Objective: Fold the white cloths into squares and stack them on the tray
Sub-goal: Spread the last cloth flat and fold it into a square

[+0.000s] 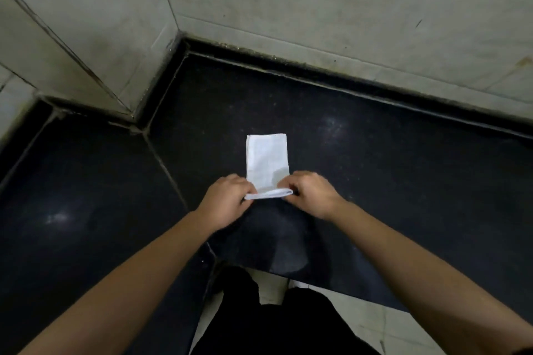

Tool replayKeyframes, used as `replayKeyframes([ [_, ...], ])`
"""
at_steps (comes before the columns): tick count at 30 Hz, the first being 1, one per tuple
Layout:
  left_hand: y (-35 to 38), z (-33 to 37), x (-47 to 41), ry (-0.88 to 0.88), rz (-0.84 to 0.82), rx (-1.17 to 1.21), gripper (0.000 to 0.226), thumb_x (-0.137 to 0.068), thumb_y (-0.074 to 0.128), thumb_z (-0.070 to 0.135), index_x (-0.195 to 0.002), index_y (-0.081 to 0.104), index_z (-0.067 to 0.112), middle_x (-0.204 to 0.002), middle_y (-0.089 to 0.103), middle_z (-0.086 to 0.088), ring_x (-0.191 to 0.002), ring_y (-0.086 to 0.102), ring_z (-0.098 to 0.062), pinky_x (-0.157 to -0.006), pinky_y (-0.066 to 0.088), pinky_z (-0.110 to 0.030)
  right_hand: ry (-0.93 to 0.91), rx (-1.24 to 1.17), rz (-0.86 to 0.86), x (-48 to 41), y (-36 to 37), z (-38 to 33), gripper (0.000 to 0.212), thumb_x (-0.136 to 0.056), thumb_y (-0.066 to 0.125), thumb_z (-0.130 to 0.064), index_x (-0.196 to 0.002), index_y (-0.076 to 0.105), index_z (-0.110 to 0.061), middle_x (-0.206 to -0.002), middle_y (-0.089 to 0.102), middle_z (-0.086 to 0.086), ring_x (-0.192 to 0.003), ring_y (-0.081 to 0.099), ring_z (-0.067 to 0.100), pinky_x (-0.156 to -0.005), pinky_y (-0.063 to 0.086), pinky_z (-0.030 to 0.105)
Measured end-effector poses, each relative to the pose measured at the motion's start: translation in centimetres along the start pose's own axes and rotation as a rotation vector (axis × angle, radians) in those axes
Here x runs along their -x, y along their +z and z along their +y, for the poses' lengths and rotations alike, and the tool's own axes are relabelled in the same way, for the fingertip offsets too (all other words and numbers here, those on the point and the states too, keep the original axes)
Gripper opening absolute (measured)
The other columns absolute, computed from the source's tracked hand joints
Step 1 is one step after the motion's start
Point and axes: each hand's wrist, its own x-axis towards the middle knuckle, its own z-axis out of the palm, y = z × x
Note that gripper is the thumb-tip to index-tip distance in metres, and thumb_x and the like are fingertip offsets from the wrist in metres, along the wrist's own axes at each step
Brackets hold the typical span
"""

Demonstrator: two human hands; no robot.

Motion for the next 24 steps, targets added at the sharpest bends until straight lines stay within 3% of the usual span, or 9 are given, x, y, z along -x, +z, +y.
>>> replayKeyframes([
  [3,3.8,0.4,4.0,0.020,-0.177,-0.026,0.010,-0.083,0.066,0.022,-0.091,0.072,0.023,-0.090,0.068,0.006,-0.088,0.060,-0.021,-0.075,0.050,-0.035,-0.018,0.070,-0.181,2.6,3.9,0.3,0.013,-0.091,0.061,-0.030,-0.099,0.071,-0.025,-0.103,0.064,-0.002,-0.098,0.061,0.022,-0.079,0.052,0.039],
  [5,4.7,0.9,5.6,0.031,-0.173,-0.018,0.008,-0.081,0.068,0.021,-0.088,0.070,0.022,-0.093,0.065,0.006,-0.091,0.059,-0.020,-0.074,0.050,-0.034,-0.057,0.082,-0.195,4.0,5.5,0.6,0.014,-0.091,0.060,-0.031,-0.097,0.069,-0.023,-0.106,0.061,-0.001,-0.100,0.059,0.022,-0.079,0.052,0.039],
  [7,5.1,1.4,6.6,0.026,-0.128,-0.013,0.009,-0.077,0.072,0.022,-0.085,0.068,0.023,-0.108,0.064,0.003,-0.107,0.057,-0.021,-0.079,0.049,-0.034,-0.126,0.098,-0.156,5.2,6.9,1.2,0.014,-0.089,0.062,-0.032,-0.097,0.068,-0.023,-0.113,0.056,0.001,-0.102,0.057,0.023,-0.081,0.052,0.039],
  [10,4.9,2.1,6.9,-0.033,-0.208,0.027,0.011,-0.080,0.069,0.028,-0.090,0.064,0.026,-0.152,0.040,-0.006,-0.146,0.025,-0.024,-0.107,0.035,-0.043,-0.146,0.120,-0.133,6.1,7.7,1.9,0.016,-0.087,0.062,-0.034,-0.099,0.065,-0.022,-0.138,0.049,0.009,-0.116,0.053,0.029,-0.092,0.051,0.041],
  [13,4.4,2.2,6.5,-0.101,-0.327,0.041,0.013,-0.085,0.064,0.030,-0.097,0.060,0.027,-0.162,0.021,-0.003,-0.152,0.003,-0.021,-0.117,0.015,-0.040,-0.141,0.139,-0.167,6.2,7.6,2.2,0.018,-0.090,0.059,-0.035,-0.103,0.062,-0.023,-0.156,0.036,0.009,-0.132,0.044,0.029,-0.104,0.044,0.044],
  [16,3.9,1.8,6.2,-0.126,-0.326,0.095,0.014,-0.083,0.065,0.030,-0.095,0.058,0.030,-0.158,0.033,-0.002,-0.150,0.011,-0.019,-0.116,0.016,-0.039,-0.126,0.095,-0.185,5.9,7.1,2.0,0.016,-0.090,0.059,-0.035,-0.101,0.061,-0.024,-0.151,0.046,0.003,-0.130,0.046,0.024,-0.106,0.041,0.039],
  [18,3.3,1.4,5.7,-0.164,-0.327,0.208,0.017,-0.081,0.069,0.027,-0.090,0.056,0.034,-0.147,0.048,0.000,-0.146,0.024,-0.019,-0.114,0.025,-0.040,-0.093,-0.015,-0.161,5.6,6.3,1.9,0.011,-0.088,0.061,-0.034,-0.096,0.062,-0.027,-0.124,0.062,-0.004,-0.113,0.056,0.018,-0.097,0.046,0.037],
  [21,2.1,0.6,4.3,-0.287,-0.244,0.465,0.016,-0.081,0.075,0.019,-0.086,0.063,0.027,-0.117,0.067,0.003,-0.120,0.056,-0.015,-0.102,0.044,-0.040,0.085,-0.257,-0.067,4.3,4.9,2.0,0.009,-0.087,0.065,-0.038,-0.093,0.063,-0.031,-0.099,0.067,-0.012,-0.093,0.062,0.008,-0.086,0.052,0.033],
  [24,1.3,-0.2,2.2,-0.490,-0.124,0.713,0.009,-0.084,0.075,0.014,-0.091,0.072,0.018,-0.097,0.074,0.006,-0.096,0.068,-0.009,-0.094,0.052,-0.033,0.296,-0.558,0.076,2.2,4.1,1.9,0.006,-0.088,0.073,-0.028,-0.092,0.071,-0.025,-0.090,0.073,-0.008,-0.087,0.068,0.009,-0.087,0.055,0.027],
])
